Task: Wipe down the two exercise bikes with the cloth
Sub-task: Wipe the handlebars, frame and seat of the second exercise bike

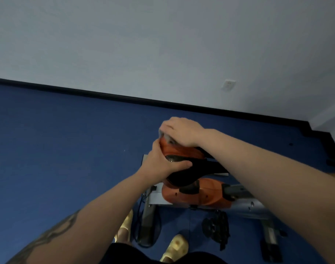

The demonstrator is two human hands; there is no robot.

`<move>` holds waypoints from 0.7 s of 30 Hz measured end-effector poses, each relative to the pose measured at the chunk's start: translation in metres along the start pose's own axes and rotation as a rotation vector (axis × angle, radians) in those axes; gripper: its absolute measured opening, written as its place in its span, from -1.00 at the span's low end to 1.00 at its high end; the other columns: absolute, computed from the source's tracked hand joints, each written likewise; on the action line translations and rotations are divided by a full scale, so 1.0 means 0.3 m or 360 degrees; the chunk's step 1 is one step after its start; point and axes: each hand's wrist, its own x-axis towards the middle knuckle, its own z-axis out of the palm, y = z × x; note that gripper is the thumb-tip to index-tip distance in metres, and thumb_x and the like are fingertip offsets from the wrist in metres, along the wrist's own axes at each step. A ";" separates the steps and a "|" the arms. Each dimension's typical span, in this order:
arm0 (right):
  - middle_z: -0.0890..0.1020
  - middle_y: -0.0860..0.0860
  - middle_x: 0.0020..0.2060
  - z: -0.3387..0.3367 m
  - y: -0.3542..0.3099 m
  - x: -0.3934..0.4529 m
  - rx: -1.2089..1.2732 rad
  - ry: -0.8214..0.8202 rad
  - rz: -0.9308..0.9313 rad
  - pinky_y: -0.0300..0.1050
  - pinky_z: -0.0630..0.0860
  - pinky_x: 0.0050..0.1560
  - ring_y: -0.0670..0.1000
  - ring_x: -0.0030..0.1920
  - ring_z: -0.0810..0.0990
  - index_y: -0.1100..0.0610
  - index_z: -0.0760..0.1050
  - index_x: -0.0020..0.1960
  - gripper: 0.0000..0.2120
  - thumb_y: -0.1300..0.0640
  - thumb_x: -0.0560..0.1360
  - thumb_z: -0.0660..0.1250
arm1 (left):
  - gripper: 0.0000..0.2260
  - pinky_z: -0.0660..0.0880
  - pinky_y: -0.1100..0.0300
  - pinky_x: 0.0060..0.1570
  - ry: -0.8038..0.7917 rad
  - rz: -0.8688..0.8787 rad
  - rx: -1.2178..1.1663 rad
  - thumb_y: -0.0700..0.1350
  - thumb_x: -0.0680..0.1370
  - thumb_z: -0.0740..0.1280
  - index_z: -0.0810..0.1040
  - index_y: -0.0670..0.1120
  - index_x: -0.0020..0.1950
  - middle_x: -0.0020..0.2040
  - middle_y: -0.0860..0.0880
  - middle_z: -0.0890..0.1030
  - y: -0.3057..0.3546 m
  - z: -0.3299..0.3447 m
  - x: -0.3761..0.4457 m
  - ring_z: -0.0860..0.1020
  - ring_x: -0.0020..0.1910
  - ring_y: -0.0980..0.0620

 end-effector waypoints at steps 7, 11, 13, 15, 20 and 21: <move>0.65 -0.01 -0.19 -0.061 0.019 0.041 0.0391 -0.0314 -0.0018 0.04 0.50 0.10 0.03 -0.16 0.59 0.04 0.65 -0.07 -0.70 -0.05 0.54 0.18 | -0.26 0.59 0.14 0.02 -0.0032 -0.0111 -0.0043 0.34 0.07 0.55 0.49 0.06 0.14 0.00 0.10 0.65 -0.009 -0.001 -0.008 0.62 -0.03 0.15; 0.66 -0.05 0.04 -0.041 0.012 0.073 0.0092 -0.0209 0.0115 0.01 0.46 0.19 0.02 0.10 0.56 0.00 0.63 0.01 -0.76 0.10 0.54 0.18 | -0.29 0.60 0.12 0.04 -0.0049 -0.0091 -0.0077 0.28 0.12 0.59 0.48 0.03 0.15 0.00 0.10 0.65 -0.028 0.002 0.002 0.62 -0.02 0.16; 0.64 -0.18 -0.07 -0.014 -0.004 0.043 -0.0124 -0.0061 -0.0074 0.05 0.49 0.11 -0.07 0.01 0.54 -0.11 0.60 -0.08 -0.73 -0.05 0.53 0.11 | -0.31 0.60 0.15 0.01 -0.0030 -0.0065 -0.0066 0.32 0.09 0.57 0.48 0.10 0.13 -0.02 0.14 0.64 -0.033 0.004 0.003 0.61 -0.03 0.18; 0.59 -0.20 -0.02 0.010 -0.040 -0.030 -0.0249 0.0191 -0.0317 0.04 0.44 0.08 -0.09 0.05 0.47 -0.18 0.59 -0.10 -0.71 -0.14 0.52 0.09 | -0.44 0.56 0.31 -0.09 -0.0008 0.0041 -0.0001 0.32 0.12 0.54 0.44 0.26 0.04 -0.08 0.23 0.62 -0.030 0.007 -0.001 0.58 -0.06 0.29; 0.58 -0.21 0.04 -0.016 0.009 -0.022 0.0333 0.0209 -0.0013 0.05 0.41 0.20 -0.13 0.13 0.47 -0.16 0.61 -0.05 -0.73 -0.13 0.59 0.14 | -0.33 0.59 0.22 -0.03 -0.0065 -0.0015 -0.0037 0.37 0.08 0.53 0.46 0.16 0.10 -0.06 0.15 0.64 -0.018 -0.002 0.009 0.62 -0.04 0.18; 0.57 -0.21 0.01 -0.010 0.008 -0.002 0.0371 0.0170 0.0168 0.08 0.43 0.18 -0.11 0.12 0.48 -0.17 0.60 -0.07 -0.72 -0.14 0.58 0.12 | -0.24 0.60 0.12 0.02 -0.0080 -0.0065 -0.0038 0.39 0.05 0.52 0.46 0.10 0.15 -0.01 0.13 0.64 -0.022 -0.002 0.009 0.62 -0.01 0.14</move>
